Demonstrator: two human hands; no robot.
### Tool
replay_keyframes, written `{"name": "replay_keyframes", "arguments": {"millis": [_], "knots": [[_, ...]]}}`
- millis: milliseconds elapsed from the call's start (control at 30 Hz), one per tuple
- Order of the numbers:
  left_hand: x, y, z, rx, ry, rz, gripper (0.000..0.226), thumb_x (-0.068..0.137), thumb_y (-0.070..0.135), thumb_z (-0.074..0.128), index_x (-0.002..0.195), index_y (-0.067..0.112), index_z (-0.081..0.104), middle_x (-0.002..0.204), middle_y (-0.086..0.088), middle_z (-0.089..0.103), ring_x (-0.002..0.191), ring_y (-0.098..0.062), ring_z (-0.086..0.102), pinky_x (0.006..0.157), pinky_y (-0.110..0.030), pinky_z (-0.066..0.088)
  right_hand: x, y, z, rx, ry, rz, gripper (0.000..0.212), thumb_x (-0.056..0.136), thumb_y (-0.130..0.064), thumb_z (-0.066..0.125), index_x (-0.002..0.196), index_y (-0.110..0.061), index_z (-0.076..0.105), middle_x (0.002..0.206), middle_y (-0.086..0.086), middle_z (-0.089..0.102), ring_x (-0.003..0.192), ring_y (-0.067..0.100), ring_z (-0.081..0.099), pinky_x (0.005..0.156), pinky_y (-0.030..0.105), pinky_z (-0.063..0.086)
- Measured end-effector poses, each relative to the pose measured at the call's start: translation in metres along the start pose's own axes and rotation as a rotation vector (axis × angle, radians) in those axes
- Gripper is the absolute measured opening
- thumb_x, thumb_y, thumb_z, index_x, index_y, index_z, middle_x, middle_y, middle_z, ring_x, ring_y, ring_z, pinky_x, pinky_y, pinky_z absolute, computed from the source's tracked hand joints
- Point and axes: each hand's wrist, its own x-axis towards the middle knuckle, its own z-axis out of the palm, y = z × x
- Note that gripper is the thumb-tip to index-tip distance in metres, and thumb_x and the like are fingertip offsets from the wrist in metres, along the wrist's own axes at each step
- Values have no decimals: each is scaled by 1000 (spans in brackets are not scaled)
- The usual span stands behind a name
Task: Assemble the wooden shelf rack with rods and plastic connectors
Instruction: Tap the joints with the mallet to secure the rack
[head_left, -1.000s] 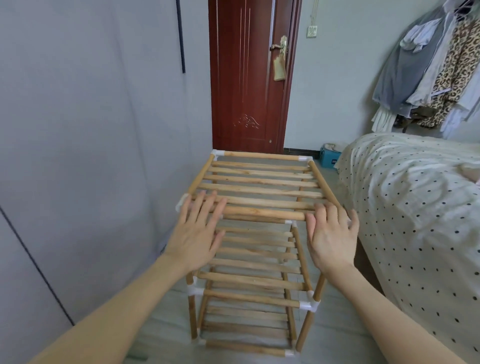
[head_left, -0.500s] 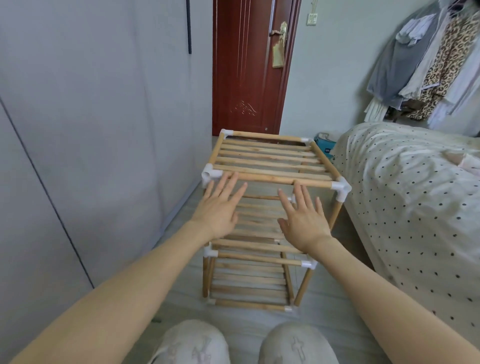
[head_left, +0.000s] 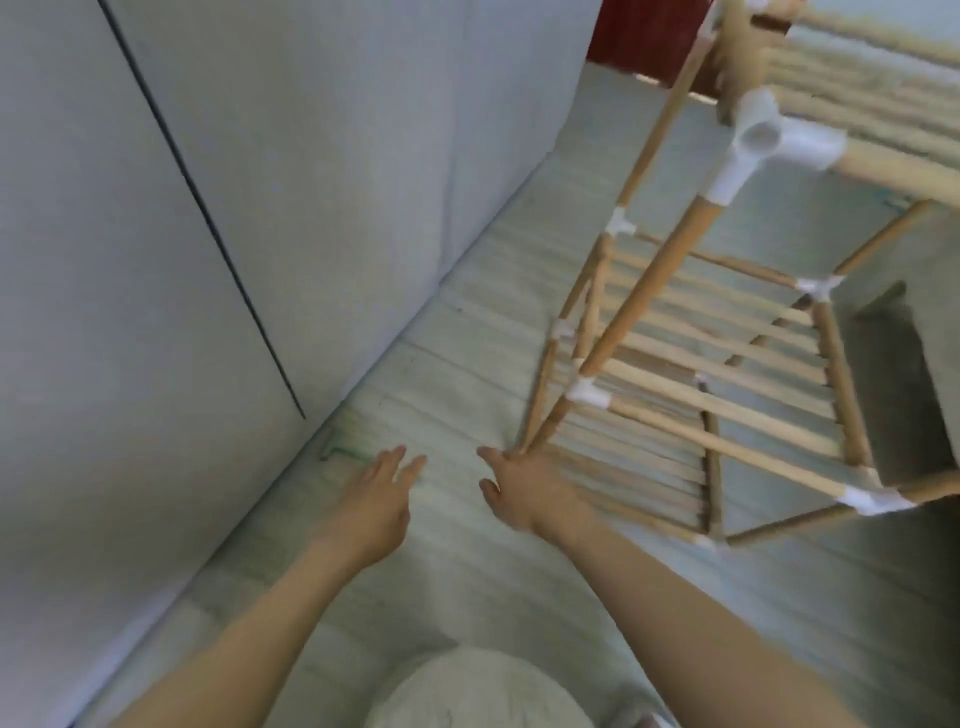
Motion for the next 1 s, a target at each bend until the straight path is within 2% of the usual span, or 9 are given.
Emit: {"name": "replay_keyframes", "arguments": {"millis": [300,367,433,500,533,600,733,833,1000], "knots": [[57,-61,77,241,-262,3,90,78,-14,35,150,23,-5,157,-7,-16,144,-29,-14,116,-45,0,73,30,129,60,-340,5,58,100,-27,34,151,-23,6,159,2,-4,145,21,3,115,35,16],[65,-63,79,245,-254,-24,79,78,-5,20,151,19,1,157,-8,-11,144,-30,-9,116,-45,4,71,40,138,9,-347,-25,61,99,-25,36,151,-21,5,158,0,-10,146,18,-4,118,37,12],[72,-59,77,219,-119,20,78,72,10,5,145,7,31,152,-21,20,140,-36,22,111,-44,25,67,42,143,29,-340,-35,61,98,-25,38,151,-19,8,158,0,-11,145,18,-6,118,38,10],[73,-53,77,249,64,120,59,71,14,20,102,1,69,107,-25,63,96,-34,64,76,-36,53,66,39,143,126,-322,-7,55,99,-25,37,149,-18,17,158,1,-7,146,17,-5,118,34,10],[69,-51,78,288,124,173,42,69,14,33,81,4,72,85,-17,68,74,-29,67,59,-29,53,65,36,140,183,-318,26,52,100,-26,36,148,-17,21,159,1,-4,146,17,-2,116,31,11],[60,-50,78,293,148,256,18,65,12,51,63,8,69,67,-8,64,58,-23,64,49,-23,47,61,29,133,297,-333,134,49,101,-29,34,147,-16,26,158,0,6,145,18,10,113,28,16],[39,-39,67,129,103,189,18,69,-4,57,78,8,65,76,-8,60,67,-26,62,61,-28,45,48,18,102,593,-431,396,41,101,-32,33,136,-15,45,138,7,47,115,22,50,89,25,39],[36,-21,32,-119,179,99,14,91,-3,48,99,3,58,95,-13,55,82,-33,54,71,-32,28,31,13,59,963,-473,492,30,101,-21,32,102,-6,58,85,10,59,68,18,50,58,20,40],[22,47,-78,-211,530,270,9,86,-2,55,93,-2,60,89,-17,60,79,-34,57,73,-36,39,-13,4,-31,1152,-189,393,30,101,-26,35,93,-6,57,77,7,60,64,17,55,63,24,44]]}}
